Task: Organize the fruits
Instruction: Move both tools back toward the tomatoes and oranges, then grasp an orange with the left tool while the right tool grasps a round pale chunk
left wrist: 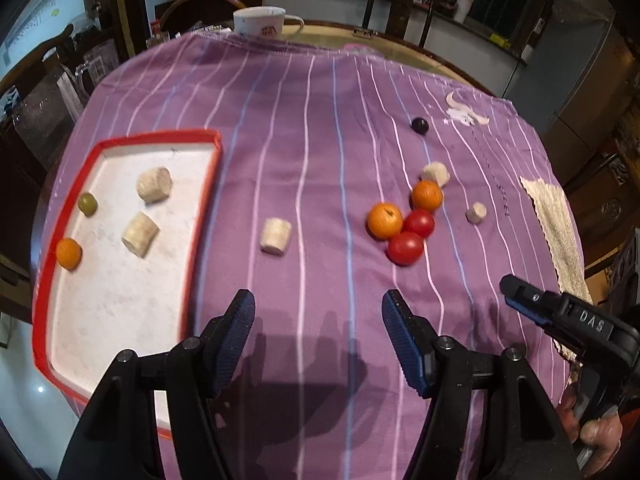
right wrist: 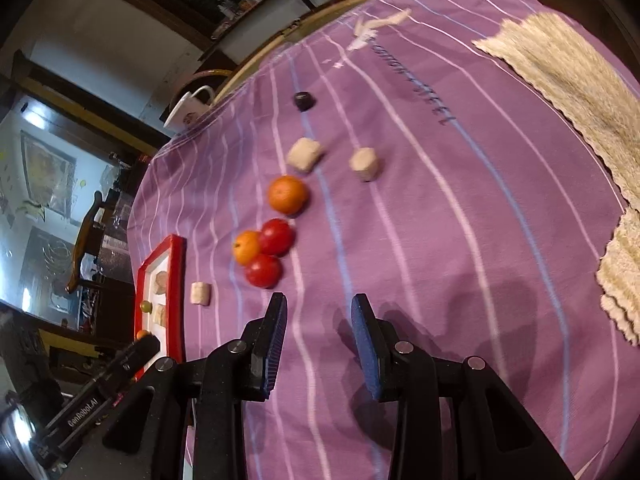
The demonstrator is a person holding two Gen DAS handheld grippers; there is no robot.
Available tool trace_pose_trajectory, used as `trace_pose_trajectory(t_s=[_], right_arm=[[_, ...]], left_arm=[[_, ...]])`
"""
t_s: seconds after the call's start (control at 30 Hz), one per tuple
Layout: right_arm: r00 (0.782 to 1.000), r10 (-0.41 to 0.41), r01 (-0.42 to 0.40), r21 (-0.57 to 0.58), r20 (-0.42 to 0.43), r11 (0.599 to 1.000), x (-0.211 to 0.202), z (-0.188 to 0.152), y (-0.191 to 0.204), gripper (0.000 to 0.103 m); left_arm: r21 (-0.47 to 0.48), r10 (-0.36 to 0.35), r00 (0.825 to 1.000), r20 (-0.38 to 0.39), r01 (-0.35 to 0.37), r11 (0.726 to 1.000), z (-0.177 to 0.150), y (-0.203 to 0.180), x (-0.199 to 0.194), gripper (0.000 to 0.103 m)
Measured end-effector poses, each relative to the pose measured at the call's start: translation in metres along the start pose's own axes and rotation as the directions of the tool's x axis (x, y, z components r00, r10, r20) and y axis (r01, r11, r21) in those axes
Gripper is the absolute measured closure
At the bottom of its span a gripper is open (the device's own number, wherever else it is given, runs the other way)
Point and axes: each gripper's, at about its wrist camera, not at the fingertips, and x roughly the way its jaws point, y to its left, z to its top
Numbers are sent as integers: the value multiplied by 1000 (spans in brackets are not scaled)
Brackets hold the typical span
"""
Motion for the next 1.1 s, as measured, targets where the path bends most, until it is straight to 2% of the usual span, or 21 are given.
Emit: trace_pose_trajectory(t_s=[0.13, 0.37, 0.63, 0.8, 0.83, 0.9, 0.97, 1.1], right_arm=[[999, -29, 29, 16, 22, 999, -10, 15, -29, 65], [998, -67, 67, -60, 6, 996, -8, 31, -43, 65], [998, -66, 60, -227, -18, 972, 15, 54, -12, 65], [995, -99, 94, -312, 2, 945, 31, 66, 4, 65], [994, -107, 103, -323, 4, 941, 34, 68, 6, 65], [992, -124, 119, -346, 9, 931, 43, 73, 9, 65], [992, -127, 121, -352, 6, 928, 48, 76, 9, 65], [992, -127, 122, -364, 9, 923, 55, 82, 11, 65]], left_arm=[[1, -4, 1000, 9, 4, 1000, -5, -11, 3, 38], [-2, -31, 1000, -3, 31, 1000, -9, -23, 20, 38], [-27, -91, 996, 8, 91, 996, 13, -34, 42, 38], [-66, -118, 993, 13, 118, 991, 28, -28, 54, 38], [-70, -118, 993, 13, 119, 990, 31, -26, 58, 39], [-64, -119, 993, 9, 119, 991, 38, -24, 66, 50], [-60, -127, 992, -1, 127, 990, 41, -21, 74, 54], [-58, -163, 987, -4, 163, 985, 47, -20, 84, 54]])
